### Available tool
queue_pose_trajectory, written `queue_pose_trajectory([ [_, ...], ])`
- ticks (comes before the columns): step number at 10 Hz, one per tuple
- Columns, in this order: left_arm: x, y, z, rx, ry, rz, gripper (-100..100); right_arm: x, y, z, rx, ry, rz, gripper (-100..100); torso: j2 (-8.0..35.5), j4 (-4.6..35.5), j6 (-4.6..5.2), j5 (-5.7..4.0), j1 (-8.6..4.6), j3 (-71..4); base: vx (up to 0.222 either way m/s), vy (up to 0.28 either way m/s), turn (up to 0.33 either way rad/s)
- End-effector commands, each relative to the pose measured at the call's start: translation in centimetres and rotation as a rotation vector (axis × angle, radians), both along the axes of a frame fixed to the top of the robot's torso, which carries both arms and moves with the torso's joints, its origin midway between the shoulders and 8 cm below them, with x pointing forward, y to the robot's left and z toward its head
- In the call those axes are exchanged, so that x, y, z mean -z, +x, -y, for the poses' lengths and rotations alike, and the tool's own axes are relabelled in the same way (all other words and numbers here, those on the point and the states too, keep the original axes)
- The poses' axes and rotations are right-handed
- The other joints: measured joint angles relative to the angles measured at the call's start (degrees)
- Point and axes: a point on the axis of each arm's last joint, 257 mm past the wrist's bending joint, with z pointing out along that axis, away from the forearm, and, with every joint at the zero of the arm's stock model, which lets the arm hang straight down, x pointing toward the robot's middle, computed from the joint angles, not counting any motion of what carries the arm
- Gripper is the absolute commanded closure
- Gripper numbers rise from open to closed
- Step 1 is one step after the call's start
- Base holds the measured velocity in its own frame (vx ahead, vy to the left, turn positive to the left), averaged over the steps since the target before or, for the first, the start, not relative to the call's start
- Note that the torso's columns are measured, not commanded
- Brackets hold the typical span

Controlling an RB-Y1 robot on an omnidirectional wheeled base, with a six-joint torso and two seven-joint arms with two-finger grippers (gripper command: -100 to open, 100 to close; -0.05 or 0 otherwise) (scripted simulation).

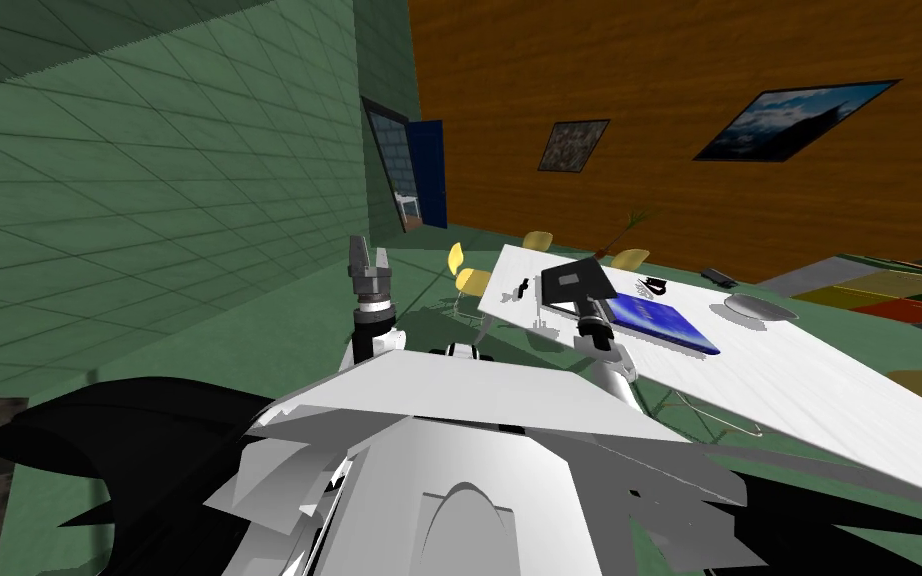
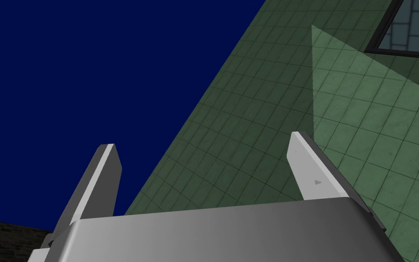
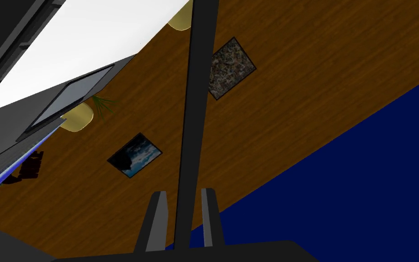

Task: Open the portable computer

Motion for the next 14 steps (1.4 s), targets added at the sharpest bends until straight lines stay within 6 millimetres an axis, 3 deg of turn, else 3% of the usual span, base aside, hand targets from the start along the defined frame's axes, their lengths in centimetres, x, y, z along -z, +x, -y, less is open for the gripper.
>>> queue_pose_trajectory([
  [1, 0.0, 0.0, 0.0, 0.000, 0.000, 0.000, 0, 2.4, 0.1, -1.8, -0.011, 0.106, 0.023, 100, -0.09, -0.03, -0.08, -0.01, 0.08, -0.05, -0.001, -0.082, -0.025],
  [4, 0.0, 0.0, 0.0, 0.000, 0.000, 0.000, 0, 4.5, 0.2, -3.6, -0.018, 0.219, 0.056, 100, -0.13, -0.08, -0.20, -0.05, 0.18, -0.06, 0.005, -0.075, -0.026],
  [5, 0.0, 0.0, 0.0, 0.000, 0.000, 0.000, 0, 2.3, 1.0, -2.1, -0.007, 0.186, 0.060, -100, -0.13, -0.11, -0.24, -0.07, 0.24, -0.06, -0.039, -0.016, 0.026],
  [12, 0.0, 0.0, 0.0, 0.000, 0.000, 0.000, 0, -2.3, 3.6, 0.4, 0.016, 0.181, 0.063, -100, 0.42, 0.34, 0.21, 0.34, 0.24, 0.25, -0.058, 0.026, 0.025],
  [13, 0.0, 0.0, 0.0, 0.000, 0.000, 0.000, 0, -1.6, 3.2, 0.2, 0.015, 0.185, 0.058, -100, 0.39, 0.35, 0.21, 0.34, 0.23, 0.24, -0.023, 0.006, 0.002],
  [14, 0.0, 0.0, 0.0, 0.000, 0.000, 0.000, 0, -1.6, 3.3, 0.3, 0.017, 0.187, 0.057, 0, 0.27, 0.28, 0.20, 0.29, 0.18, 0.16, -0.006, 0.002, -0.003],
])
